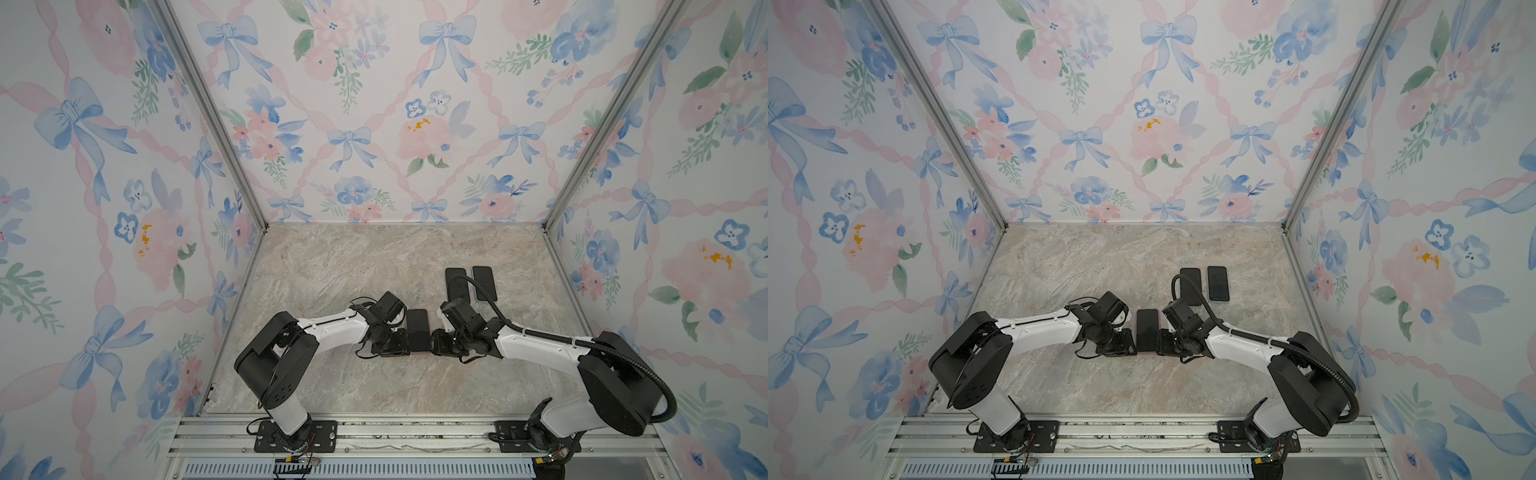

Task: Put the phone into the phone case

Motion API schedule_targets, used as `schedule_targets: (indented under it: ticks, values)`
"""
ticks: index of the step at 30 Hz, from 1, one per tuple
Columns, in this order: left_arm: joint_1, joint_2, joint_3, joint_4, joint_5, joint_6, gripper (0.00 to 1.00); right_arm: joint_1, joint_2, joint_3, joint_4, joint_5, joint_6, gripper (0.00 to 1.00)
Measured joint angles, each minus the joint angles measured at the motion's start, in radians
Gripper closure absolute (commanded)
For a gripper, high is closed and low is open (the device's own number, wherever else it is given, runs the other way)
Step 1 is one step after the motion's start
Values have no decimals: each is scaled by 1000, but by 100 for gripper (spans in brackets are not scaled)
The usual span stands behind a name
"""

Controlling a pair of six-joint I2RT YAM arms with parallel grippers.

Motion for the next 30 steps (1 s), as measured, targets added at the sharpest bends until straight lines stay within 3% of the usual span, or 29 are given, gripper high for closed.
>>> schedule_targets:
  ticks: [18, 30]
  values:
    - [-52, 94, 153, -116, -116, 34, 67, 4, 65, 4, 45, -36, -12, 58]
    - [-66, 116, 190, -139, -136, 53, 82, -2, 70, 5, 52, -49, -23, 59]
